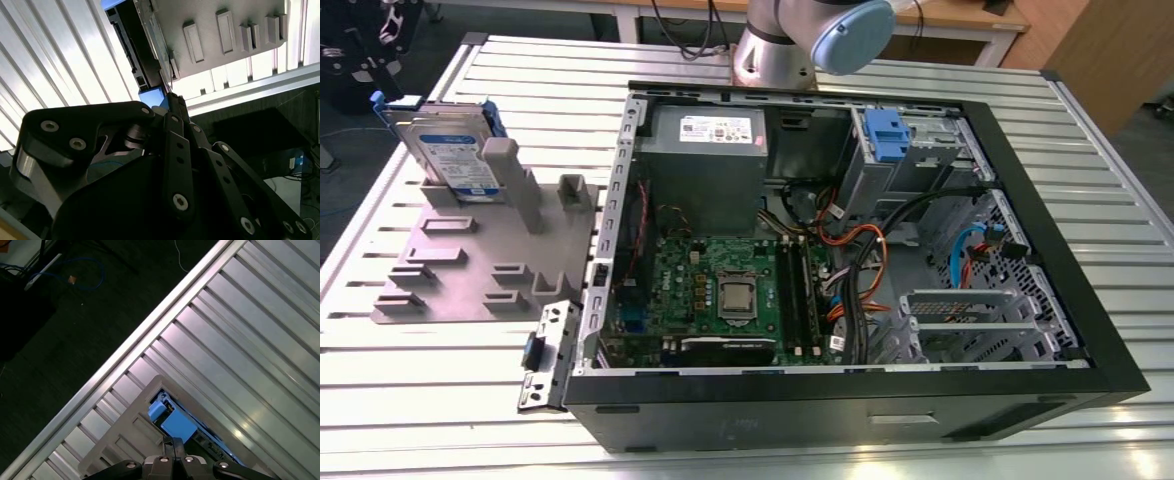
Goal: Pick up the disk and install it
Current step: 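Pick up the disk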
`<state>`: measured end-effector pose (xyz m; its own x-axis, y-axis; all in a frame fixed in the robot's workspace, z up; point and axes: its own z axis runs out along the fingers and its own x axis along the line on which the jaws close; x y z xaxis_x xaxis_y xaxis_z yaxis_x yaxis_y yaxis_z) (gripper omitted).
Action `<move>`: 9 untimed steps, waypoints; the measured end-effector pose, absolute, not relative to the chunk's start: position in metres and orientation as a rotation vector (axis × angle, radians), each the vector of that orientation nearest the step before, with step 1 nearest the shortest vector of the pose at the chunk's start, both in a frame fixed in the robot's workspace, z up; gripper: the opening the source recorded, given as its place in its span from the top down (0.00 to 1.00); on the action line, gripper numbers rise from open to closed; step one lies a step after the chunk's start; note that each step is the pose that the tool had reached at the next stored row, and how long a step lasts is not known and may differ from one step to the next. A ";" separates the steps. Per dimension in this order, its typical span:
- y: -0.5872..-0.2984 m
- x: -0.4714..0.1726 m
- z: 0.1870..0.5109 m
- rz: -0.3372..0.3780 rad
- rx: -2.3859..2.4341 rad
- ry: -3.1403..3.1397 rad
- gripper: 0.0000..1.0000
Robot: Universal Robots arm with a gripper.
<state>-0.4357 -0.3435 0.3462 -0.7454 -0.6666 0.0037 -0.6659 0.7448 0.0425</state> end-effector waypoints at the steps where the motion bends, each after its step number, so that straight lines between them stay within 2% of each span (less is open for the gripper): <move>1: -0.344 -0.436 0.346 -0.060 1.116 -2.916 0.89; 9: -0.344 -0.436 0.346 -0.060 1.135 -2.909 0.89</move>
